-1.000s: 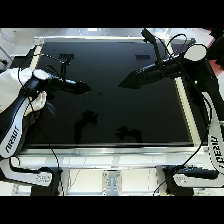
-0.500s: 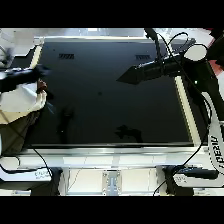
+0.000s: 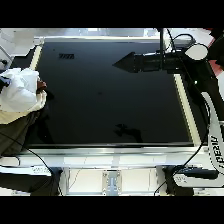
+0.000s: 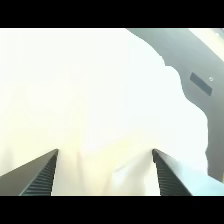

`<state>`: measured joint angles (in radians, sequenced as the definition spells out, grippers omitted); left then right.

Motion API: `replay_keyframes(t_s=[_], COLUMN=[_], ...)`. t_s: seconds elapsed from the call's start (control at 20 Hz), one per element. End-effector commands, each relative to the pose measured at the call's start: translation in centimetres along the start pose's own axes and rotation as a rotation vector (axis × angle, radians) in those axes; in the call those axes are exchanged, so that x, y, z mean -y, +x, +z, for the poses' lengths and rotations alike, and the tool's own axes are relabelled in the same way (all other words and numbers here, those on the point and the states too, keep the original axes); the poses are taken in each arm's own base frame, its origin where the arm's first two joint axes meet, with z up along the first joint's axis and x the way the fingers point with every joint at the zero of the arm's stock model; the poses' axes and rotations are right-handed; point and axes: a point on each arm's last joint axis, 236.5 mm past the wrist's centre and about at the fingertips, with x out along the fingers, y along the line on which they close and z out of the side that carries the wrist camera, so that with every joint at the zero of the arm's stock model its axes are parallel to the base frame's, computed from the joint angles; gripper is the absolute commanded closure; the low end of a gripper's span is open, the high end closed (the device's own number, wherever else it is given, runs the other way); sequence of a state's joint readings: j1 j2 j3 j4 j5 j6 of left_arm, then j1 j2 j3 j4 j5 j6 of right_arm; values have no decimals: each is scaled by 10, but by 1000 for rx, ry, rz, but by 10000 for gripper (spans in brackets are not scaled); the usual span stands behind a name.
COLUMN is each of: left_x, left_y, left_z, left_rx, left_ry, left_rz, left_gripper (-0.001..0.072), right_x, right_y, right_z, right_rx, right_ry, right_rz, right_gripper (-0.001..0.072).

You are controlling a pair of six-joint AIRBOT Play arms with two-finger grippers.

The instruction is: Fold the shirts.

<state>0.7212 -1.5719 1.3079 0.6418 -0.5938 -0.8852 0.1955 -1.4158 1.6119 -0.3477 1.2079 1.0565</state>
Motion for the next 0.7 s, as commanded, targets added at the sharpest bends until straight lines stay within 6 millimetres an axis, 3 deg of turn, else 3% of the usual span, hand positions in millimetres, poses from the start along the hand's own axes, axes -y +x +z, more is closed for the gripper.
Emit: replay_keyframes(t_s=[0.0, 0.05, 0.1, 0.15, 0.2, 0.3, 0.4, 0.5, 0.65], left_x=[-10, -6, -1, 7, 16, 37, 70, 119, 214], left_y=[19, 24, 29, 31, 32, 28, 6, -37, -125], left_z=[-13, -20, -24, -26, -24, -14, 2, 15, 1], left_rx=[-15, -30, -41, -42, -33, -5, 10, -4, -97], left_ry=[12, -2, -25, -32, -48, -115, -144, -90, 78], left_rz=[23, 17, 8, -6, -27, -85, -179, -308, -552], left_gripper=[-1, 30, 172, 480, 681, 695, 695, 696, 696], right_x=[0, 0, 0, 0, 0, 0, -8, -22, -52], right_y=[0, 0, 0, 0, 0, -1, -3, -6, -19], right_z=[14, 14, 14, 14, 15, 19, 26, 33, 41], right_rx=[58, 59, 59, 60, 63, 79, 108, 133, 149], right_ry=[34, 34, 34, 35, 35, 38, 62, 75, 13], right_rz=[0, 0, -1, -1, -2, -3, 35, 79, 104], right_gripper=[152, 153, 153, 154, 154, 155, 163, 162, 163])
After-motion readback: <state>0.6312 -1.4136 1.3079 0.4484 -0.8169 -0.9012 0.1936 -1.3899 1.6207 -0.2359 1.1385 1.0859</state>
